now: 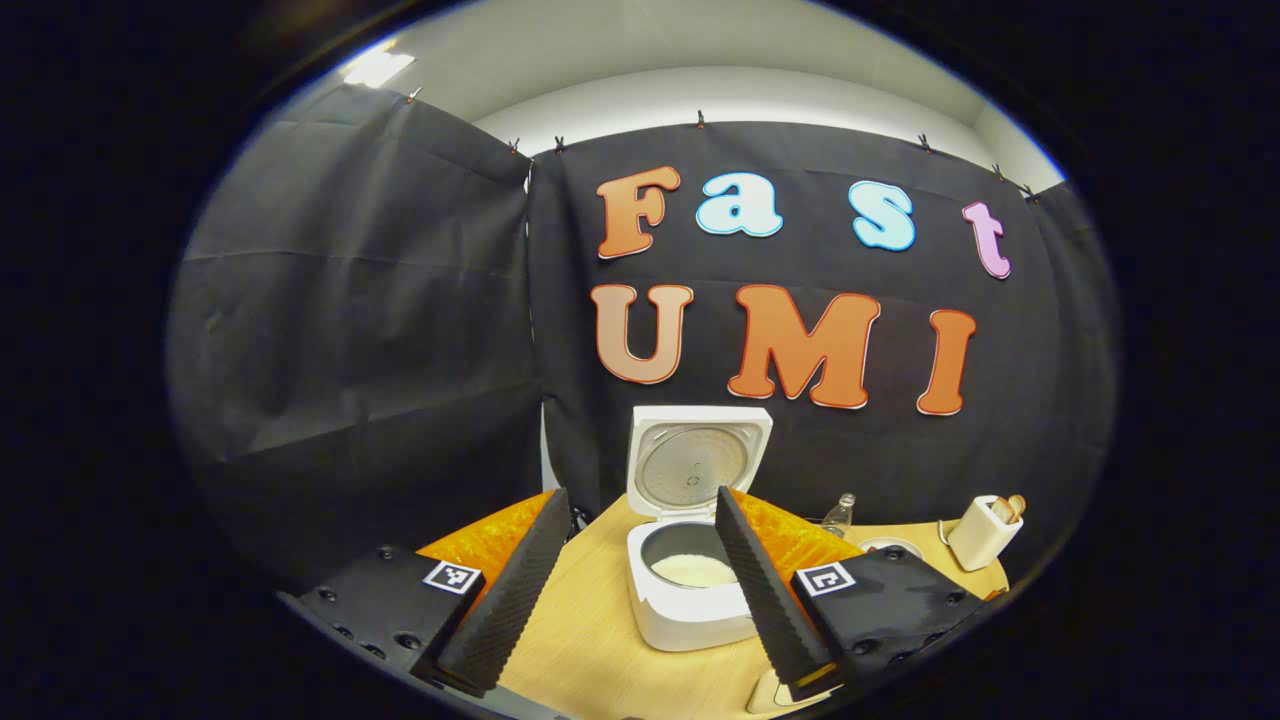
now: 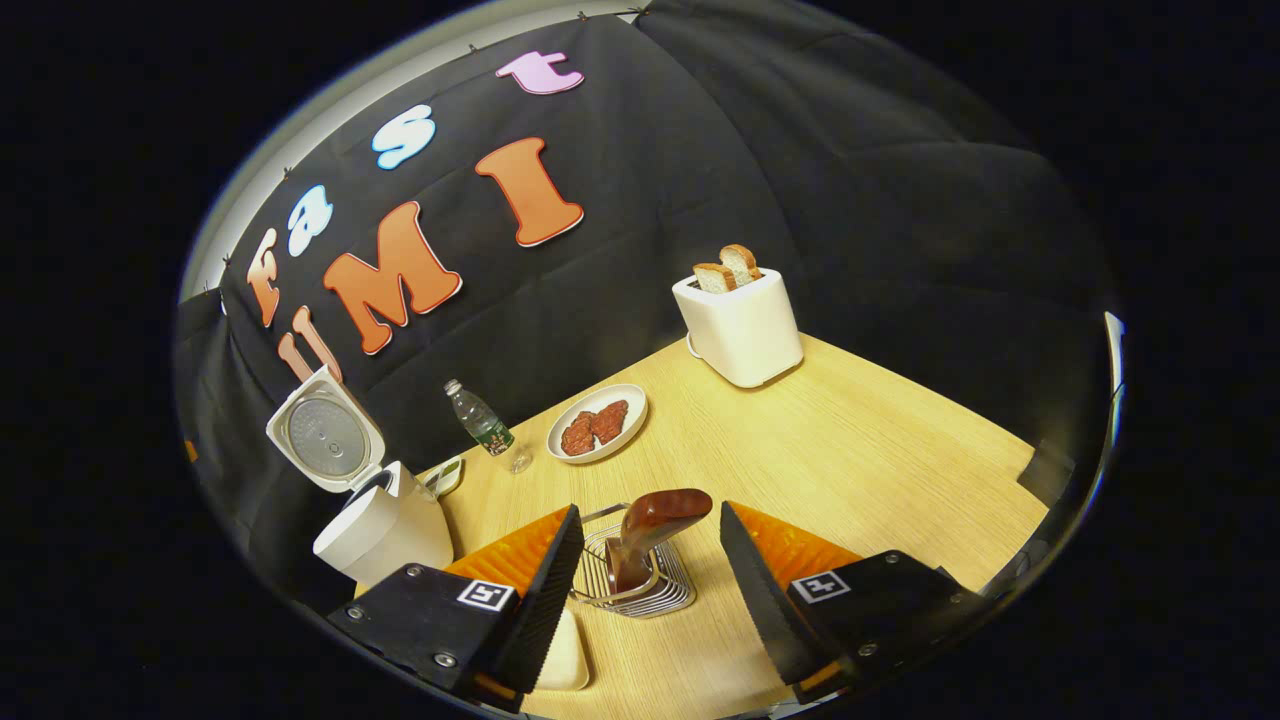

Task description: Close the left gripper, press the button to open the rice cooker; take a wooden spoon from the chopstick holder with the right hand, scoop a spoonful of rice and pour it into the rice cooker, then put the wooden spoon back into the chopstick holder.

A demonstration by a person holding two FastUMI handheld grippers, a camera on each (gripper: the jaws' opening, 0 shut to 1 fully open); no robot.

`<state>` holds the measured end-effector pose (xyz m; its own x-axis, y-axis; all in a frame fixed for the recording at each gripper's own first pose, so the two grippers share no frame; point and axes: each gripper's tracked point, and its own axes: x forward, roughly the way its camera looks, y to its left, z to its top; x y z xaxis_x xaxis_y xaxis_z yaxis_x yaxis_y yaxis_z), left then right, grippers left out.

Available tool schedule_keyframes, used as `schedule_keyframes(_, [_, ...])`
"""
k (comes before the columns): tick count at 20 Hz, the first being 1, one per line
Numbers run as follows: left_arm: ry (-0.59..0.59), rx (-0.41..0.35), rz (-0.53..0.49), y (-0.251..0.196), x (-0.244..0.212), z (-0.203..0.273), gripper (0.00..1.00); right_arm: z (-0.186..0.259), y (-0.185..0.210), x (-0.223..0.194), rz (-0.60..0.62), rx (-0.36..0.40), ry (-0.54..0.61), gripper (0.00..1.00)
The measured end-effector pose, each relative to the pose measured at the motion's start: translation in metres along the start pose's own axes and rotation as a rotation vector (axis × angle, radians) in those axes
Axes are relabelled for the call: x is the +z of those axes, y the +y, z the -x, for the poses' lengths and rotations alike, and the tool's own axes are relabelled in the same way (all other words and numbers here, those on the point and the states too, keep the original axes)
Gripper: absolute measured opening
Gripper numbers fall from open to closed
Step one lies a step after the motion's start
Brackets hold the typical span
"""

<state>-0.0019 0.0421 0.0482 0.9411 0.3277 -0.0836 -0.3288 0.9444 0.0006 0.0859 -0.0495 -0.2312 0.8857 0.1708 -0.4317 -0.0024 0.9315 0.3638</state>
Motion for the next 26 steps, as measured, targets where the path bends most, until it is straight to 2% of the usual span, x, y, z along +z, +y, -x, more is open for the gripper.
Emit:
schedule_keyframes(1, [0.007, 0.01, 0.002, 0.004, -0.002, 0.001, 0.99, -0.003, 0.001, -0.004, -0.013, 0.008, 0.014, 0.83])
schedule_keyframes(2, [0.011, 0.02, 0.006, 0.008, -0.003, 0.003, 0.99, -0.004, 0.002, -0.007, -0.025, 0.02, 0.033, 0.75])
schedule_keyframes(3, [0.01, 0.031, 0.006, 0.011, -0.004, 0.004, 1.0, -0.004, 0.005, -0.009, -0.034, 0.036, 0.047, 0.71])
schedule_keyframes(4, [0.013, 0.044, 0.003, 0.016, -0.005, 0.005, 1.0, -0.005, 0.007, -0.005, -0.044, 0.043, 0.043, 0.63])
schedule_keyframes(5, [0.015, 0.051, -0.002, 0.018, -0.007, 0.006, 0.99, -0.006, 0.006, -0.002, -0.047, 0.046, 0.036, 0.48])
schedule_keyframes(6, [0.017, 0.058, -0.005, 0.02, -0.009, 0.009, 0.99, -0.008, 0.006, 0.0, -0.048, 0.049, 0.032, 0.5])
schedule_keyframes(10, [0.014, 0.063, 0.01, 0.025, -0.009, 0.016, 1.0, -0.01, 0.018, 0.005, -0.058, 0.079, 0.044, 0.35])
schedule_keyframes(14, [0.0, 0.086, 0.009, 0.036, -0.006, 0.023, 0.99, -0.018, 0.028, 0.006, -0.105, 0.101, 0.061, 0.26])
schedule_keyframes(20, [-0.018, 0.096, 0.01, 0.047, 0.0, 0.029, 0.99, -0.02, 0.041, 0.009, -0.026, 0.079, 0.032, 0.11])
schedule_keyframes(26, [-0.047, 0.05, 0.023, 0.055, 0.01, 0.013, 0.99, 0.014, 0.071, 0.046, 0.078, 0.09, -0.049, 0.1])
